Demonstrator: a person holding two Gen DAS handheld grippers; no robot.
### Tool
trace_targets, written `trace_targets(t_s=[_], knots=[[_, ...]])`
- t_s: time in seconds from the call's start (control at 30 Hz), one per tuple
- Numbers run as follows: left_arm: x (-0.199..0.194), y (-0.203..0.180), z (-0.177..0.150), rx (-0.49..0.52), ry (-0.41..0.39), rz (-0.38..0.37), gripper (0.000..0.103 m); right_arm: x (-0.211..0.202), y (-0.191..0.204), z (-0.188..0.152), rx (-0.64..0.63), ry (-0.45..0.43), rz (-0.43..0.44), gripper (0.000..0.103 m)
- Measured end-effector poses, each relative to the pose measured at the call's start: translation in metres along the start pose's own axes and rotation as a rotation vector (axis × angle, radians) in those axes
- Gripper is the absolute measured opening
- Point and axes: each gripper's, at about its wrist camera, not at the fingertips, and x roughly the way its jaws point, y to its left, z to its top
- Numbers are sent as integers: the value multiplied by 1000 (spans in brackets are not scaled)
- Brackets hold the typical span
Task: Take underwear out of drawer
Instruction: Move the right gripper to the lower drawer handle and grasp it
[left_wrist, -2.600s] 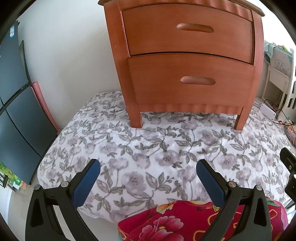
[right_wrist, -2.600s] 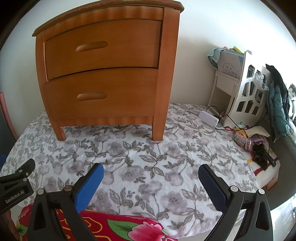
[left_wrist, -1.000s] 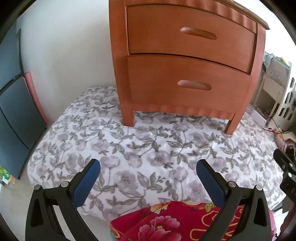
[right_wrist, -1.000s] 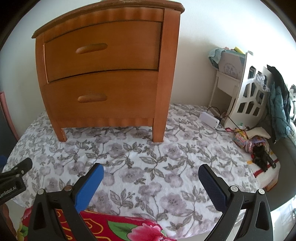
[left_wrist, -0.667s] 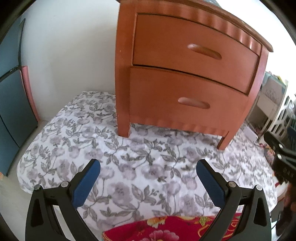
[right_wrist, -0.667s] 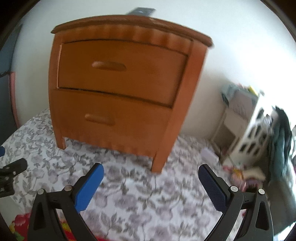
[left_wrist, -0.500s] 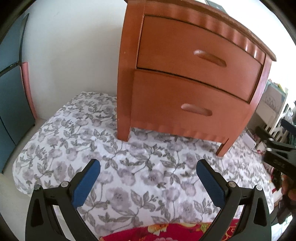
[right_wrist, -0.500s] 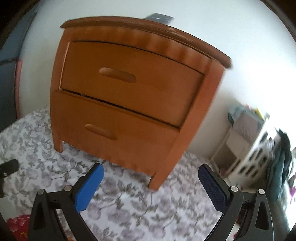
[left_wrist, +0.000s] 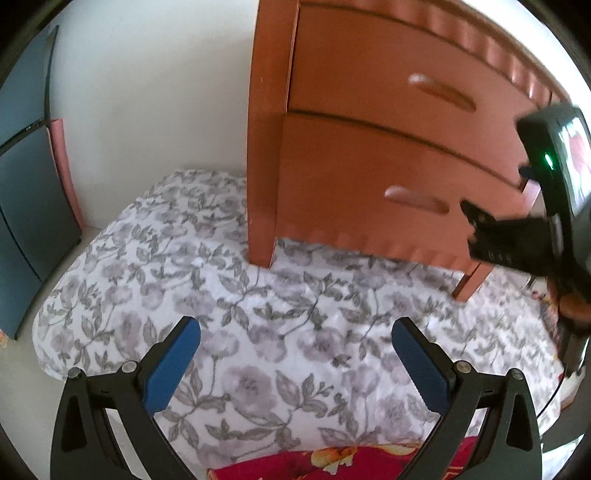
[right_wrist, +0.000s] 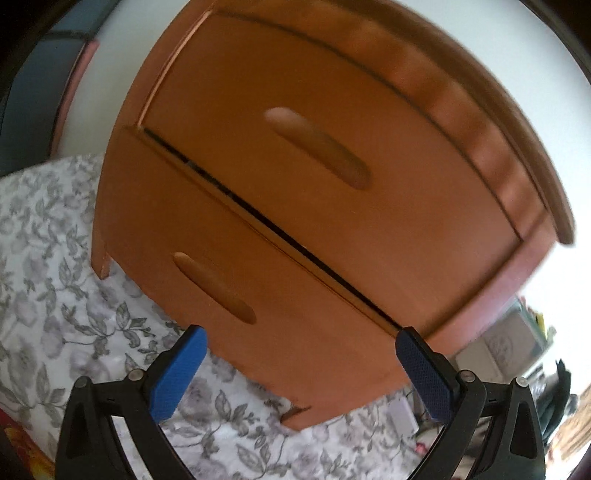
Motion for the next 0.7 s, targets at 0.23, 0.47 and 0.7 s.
trace_targets(t_s=[0.23, 0.47, 0.7], knots=[[1, -8, -7, 36, -29, 11, 103, 27, 22, 12, -138, -19, -55, 103], [7, -16, -10, 78, -33, -21, 103, 42, 43, 21, -234, -38, -80, 103], [5, -16, -10, 76, -36, -22, 103, 56, 48, 26, -255, -25, -72, 103]])
